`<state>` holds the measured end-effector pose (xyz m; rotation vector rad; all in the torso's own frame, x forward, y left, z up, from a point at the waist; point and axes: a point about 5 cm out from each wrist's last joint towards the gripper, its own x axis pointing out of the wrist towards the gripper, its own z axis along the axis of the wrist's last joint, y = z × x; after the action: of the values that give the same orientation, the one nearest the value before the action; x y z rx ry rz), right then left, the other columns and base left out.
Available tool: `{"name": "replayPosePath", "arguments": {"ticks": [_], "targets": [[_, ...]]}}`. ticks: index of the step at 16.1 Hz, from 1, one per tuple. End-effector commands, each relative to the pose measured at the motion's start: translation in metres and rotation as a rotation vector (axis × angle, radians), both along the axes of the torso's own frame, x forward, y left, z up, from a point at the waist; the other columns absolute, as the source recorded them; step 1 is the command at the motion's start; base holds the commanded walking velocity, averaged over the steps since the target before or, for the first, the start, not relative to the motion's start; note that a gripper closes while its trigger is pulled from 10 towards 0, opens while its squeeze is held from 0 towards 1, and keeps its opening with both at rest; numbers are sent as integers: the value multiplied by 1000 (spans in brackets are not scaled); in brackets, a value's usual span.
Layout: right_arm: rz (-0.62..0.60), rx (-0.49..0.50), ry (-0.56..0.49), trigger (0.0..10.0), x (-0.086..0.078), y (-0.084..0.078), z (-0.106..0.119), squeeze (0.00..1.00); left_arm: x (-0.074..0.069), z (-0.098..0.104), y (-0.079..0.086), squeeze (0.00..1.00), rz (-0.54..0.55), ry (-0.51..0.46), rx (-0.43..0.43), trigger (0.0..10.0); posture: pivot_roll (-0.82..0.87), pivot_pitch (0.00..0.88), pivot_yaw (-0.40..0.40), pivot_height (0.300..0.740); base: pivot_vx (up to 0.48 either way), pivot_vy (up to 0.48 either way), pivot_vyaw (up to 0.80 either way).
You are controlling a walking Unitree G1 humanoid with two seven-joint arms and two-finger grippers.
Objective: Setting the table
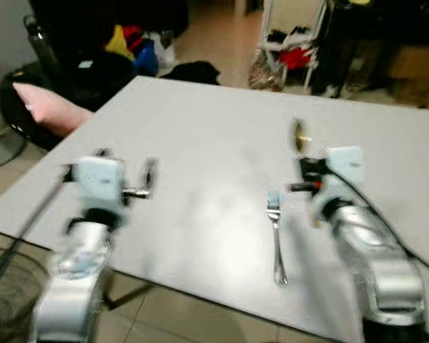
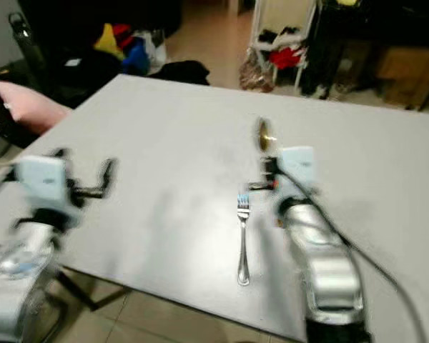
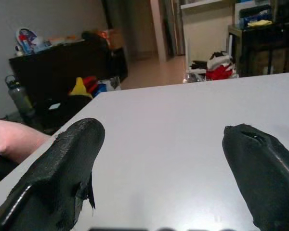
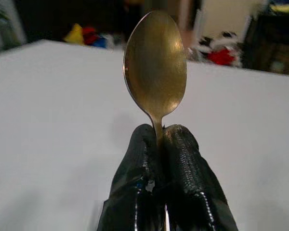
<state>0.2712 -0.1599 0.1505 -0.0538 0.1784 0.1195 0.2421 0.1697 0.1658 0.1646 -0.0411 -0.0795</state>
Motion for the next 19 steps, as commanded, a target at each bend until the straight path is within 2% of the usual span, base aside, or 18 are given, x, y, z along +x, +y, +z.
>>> {"name": "replayPosePath", "arguments": {"ticks": [1, 4, 11, 19], "targets": [[32, 10, -1, 10000, 1, 10, 1, 0, -1, 1, 9, 0, 41, 5, 17, 10000, -154, 0, 48, 740, 0, 0, 0], [14, 37, 31, 10000, 1, 10, -5, 0, 0, 0, 11, 0, 47, 12, 44, 10000, -141, 0, 44, 740, 0, 100, -158], [15, 64, 41, 10000, 5, 15, -7, 0, 6, 2, 14, 0, 51, 11, 58, 10000, -131, 0, 54, 740, 0, 405, -770], [132, 29, 32, 10000, 17, 22, -1, 0, -3, 1, 15, 0, 63, 22, 62, 10000, -103, 0, 35, 740, 0, 408, -800]]}}
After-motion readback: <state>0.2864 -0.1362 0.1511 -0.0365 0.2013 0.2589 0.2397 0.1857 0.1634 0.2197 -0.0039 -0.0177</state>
